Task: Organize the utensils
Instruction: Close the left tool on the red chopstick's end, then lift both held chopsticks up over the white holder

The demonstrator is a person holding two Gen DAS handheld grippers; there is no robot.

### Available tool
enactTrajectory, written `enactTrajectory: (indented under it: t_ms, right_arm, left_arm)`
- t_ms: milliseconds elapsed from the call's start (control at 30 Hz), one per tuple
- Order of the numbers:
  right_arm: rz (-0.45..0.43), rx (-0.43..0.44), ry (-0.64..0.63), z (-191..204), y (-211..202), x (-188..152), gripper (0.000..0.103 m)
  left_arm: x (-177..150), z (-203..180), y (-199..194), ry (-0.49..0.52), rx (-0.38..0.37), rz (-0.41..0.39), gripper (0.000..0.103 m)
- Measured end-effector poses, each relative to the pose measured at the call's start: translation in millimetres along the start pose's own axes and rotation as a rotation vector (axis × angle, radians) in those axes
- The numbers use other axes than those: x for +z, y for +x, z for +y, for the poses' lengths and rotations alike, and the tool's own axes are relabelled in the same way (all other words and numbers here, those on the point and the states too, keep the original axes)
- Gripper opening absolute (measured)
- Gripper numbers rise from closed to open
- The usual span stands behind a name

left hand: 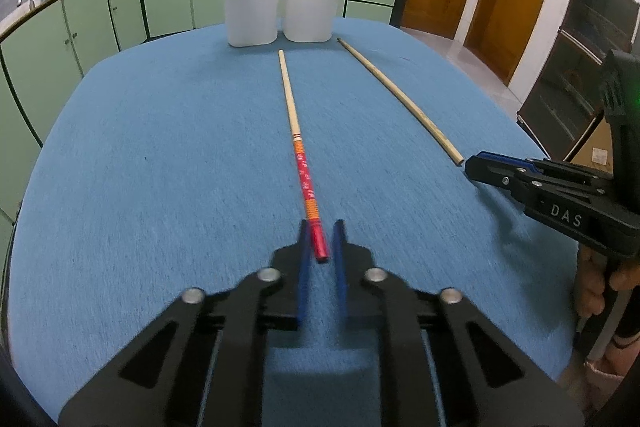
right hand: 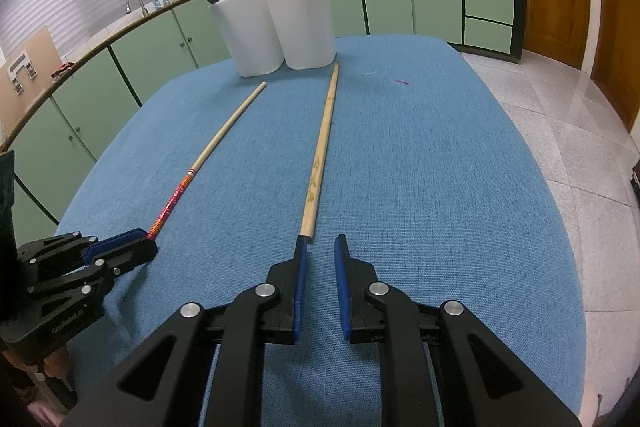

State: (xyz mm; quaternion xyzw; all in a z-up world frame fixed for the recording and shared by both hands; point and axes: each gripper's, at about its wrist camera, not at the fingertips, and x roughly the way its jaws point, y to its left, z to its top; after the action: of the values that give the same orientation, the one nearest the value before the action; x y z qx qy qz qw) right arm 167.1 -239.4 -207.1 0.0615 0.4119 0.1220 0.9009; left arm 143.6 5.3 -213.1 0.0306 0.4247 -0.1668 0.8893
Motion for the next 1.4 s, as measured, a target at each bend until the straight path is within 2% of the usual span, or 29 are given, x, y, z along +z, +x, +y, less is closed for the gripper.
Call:
enactTrajectory:
  t_ms: [133,300,733,767,833,900,1200,1400]
  right_arm:
    - [0.001,-0.001,-0.003,1,1,0,0.015]
    - [0.002,-0.001,-0.021,5,2,0,0.024]
    - [0.015,-0.026,-0.041,13,9,7,0.025]
    - [0.018,-0.035,-0.048,15,10,8,0.025]
    - [0.022,-0.058,-0.064,18,13,9,0.018]
    - [0.025,-0.065,-0.069,19,13,9,0.007]
    - [-0.019,-0.115,-0.114,19,-7,10,0.007]
    - [-0.109,-0.119,-0.115,13,-41,27,0.007]
  left_arm:
    - [5,3,3,-0.023,-0.002,-0.001,0.005]
    - [13,4,9,-0.043,0.012,0.007,0.005]
    - [14,1,9,-0.049,0.032,0.01,0.005]
    - [14,1,9,-0.05,0.033,0.01,0.005]
    - [14,1,9,-0.051,0.037,0.011,0.005]
    - [15,-1,9,-0.05,0.042,0.013,0.005]
    - [21,3,-6,-0.002,0.074,0.034,0.005]
    - [38,7,-35,0.017,0.081,-0.035,0.005]
